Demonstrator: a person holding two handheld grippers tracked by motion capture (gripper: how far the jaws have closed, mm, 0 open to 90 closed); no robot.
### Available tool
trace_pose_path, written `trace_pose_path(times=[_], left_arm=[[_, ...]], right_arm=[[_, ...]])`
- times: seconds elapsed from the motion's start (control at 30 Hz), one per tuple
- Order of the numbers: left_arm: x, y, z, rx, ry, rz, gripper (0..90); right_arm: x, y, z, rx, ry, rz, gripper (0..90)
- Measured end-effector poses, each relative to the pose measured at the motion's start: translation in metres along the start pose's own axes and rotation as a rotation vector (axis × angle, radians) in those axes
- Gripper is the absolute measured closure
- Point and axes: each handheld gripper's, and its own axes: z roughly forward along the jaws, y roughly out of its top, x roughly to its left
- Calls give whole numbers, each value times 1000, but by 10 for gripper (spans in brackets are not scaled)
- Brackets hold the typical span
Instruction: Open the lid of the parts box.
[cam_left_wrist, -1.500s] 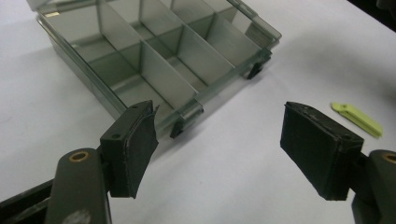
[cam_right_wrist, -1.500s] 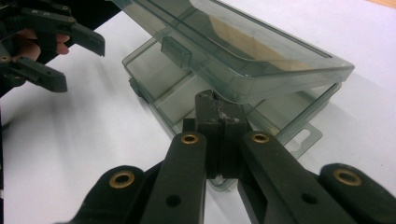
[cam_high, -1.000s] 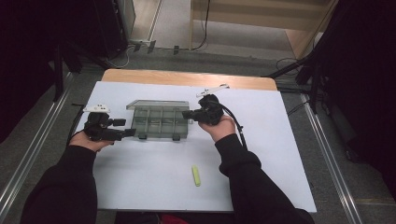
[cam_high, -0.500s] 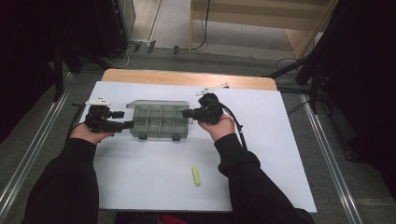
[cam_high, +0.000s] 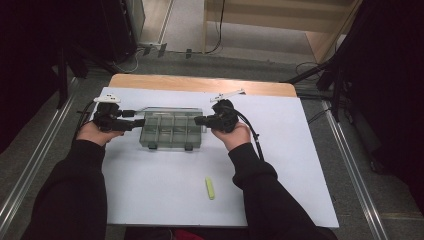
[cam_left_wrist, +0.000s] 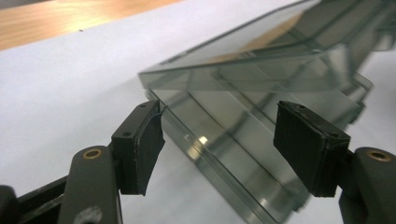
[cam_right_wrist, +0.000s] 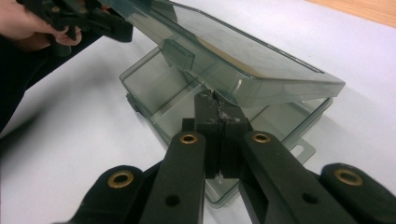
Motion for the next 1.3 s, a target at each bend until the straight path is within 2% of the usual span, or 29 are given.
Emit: trace_pose_path(times=[0.2, 0.37, 0.67, 0.73, 0.8, 0.97, 1.3], left_arm=[[0, 3, 7, 11, 9, 36, 393], [1, 5, 13, 11, 25, 48, 467], [6, 7, 17, -9, 11, 6, 573], [8, 8, 16, 1, 2, -20, 611], [9, 9, 14, -9, -2, -30, 616], [6, 11, 13, -4, 10, -3, 615], [6, 11, 13, -1, 20, 1, 613]], right_arm=[[-2, 0, 1, 2, -15, 0, 898], [0, 2, 0, -5, -20, 3, 898], [0, 5, 0, -13, -32, 11, 896], [-1, 4, 1, -13, -31, 10, 894], [0, 3, 1, -10, -30, 9, 888], [-2, 0, 1, -8, -25, 17, 868], [-6, -8, -6, -5, -31, 1, 820]])
